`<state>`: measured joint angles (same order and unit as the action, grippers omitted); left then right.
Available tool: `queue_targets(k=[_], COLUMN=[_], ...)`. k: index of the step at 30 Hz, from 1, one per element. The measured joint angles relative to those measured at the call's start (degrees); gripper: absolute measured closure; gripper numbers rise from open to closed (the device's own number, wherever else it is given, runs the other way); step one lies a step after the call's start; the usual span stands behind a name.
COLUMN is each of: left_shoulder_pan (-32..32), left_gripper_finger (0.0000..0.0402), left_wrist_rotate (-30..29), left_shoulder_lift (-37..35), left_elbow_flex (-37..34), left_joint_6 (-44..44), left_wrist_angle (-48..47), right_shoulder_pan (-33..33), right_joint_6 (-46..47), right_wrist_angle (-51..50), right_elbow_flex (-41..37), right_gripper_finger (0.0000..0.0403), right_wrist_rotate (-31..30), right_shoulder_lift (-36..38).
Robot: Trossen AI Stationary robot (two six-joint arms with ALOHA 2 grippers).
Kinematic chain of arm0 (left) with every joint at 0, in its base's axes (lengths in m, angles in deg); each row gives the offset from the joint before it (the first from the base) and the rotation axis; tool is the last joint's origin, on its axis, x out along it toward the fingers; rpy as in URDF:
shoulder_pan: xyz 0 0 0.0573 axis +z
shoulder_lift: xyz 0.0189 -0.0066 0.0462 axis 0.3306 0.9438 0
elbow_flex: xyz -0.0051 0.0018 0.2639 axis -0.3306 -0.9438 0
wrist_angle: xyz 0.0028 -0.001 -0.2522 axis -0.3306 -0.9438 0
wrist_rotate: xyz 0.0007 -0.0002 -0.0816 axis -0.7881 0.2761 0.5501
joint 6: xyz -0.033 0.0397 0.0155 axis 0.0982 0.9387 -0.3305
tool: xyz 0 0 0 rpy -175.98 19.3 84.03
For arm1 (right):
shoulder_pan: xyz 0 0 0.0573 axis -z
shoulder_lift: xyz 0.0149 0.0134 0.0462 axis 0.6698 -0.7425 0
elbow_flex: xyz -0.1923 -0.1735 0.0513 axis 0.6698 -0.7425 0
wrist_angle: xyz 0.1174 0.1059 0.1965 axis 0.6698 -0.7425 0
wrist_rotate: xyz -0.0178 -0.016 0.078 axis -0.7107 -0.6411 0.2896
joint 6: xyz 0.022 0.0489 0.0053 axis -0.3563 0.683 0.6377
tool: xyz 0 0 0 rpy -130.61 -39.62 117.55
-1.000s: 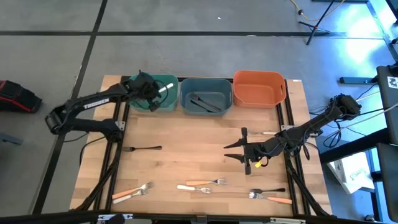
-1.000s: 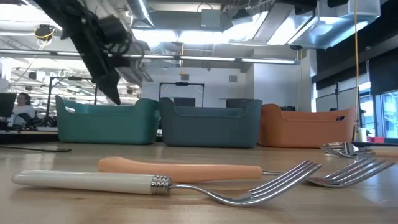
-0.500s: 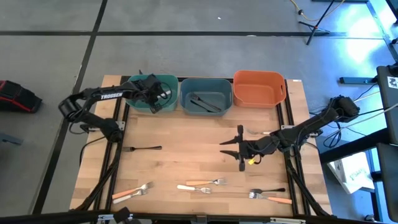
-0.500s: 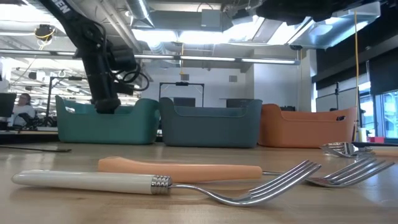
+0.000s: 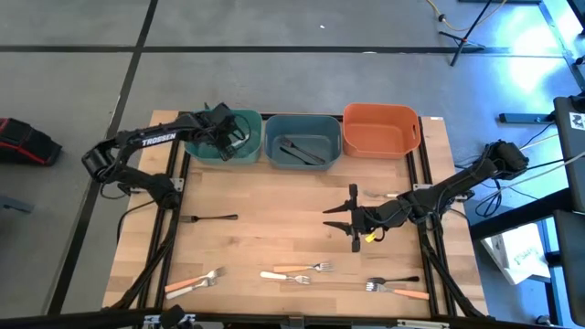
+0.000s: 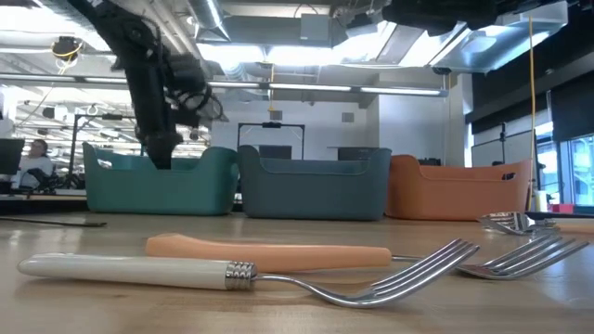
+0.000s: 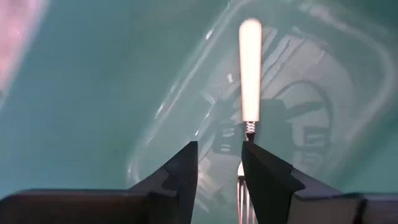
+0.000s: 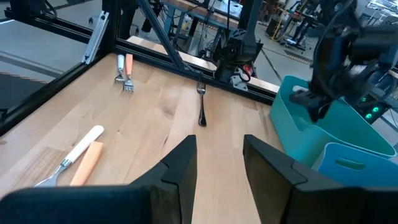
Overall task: Sort silverware by color (type)
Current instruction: Put the bottom middle orange fork into the orange bin
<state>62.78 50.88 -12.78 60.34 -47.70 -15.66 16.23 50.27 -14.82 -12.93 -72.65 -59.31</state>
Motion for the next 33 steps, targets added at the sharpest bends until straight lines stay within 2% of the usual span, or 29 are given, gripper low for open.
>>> queue_targets(k=[4, 7, 15, 25, 33], left_shoulder_pan=[-2.9, -6.5, -20.7, -41.4, -51.9], left_gripper_finger=[0.0280, 0.0284, 0.0293, 0.0294, 0.0294], left_wrist_rotate=[0.8, 4.6, 11.1, 12.6, 11.5], left_shoulder_lift=[-3.6, -6.2, -10.5, -8.9, -4.0], left_elbow_flex=[4.3, 5.5, 5.8, 5.8, 5.8], left_joint_6=[-2.8, -4.0, -8.6, -14.2, -16.5], left_wrist_angle=[-4.1, -4.7, -3.8, 3.5, 10.5], right_shoulder_pan=[0.0, 0.0, 0.0, 0.0, 0.0], right_joint_6=[0.0, 0.1, 0.3, 0.3, 2.6], right_wrist_angle=[0.0, 0.0, 0.0, 0.1, 0.1], right_elbow_flex=[0.0, 0.0, 0.0, 0.0, 0.0], right_gripper_finger=[0.0278, 0.0278, 0.0278, 0.0278, 0.0278], right_wrist_rotate=[0.0, 0.0, 0.0, 0.0, 0.0], right_shoulder_lift=[0.0, 0.0, 0.0, 0.0, 0.0])
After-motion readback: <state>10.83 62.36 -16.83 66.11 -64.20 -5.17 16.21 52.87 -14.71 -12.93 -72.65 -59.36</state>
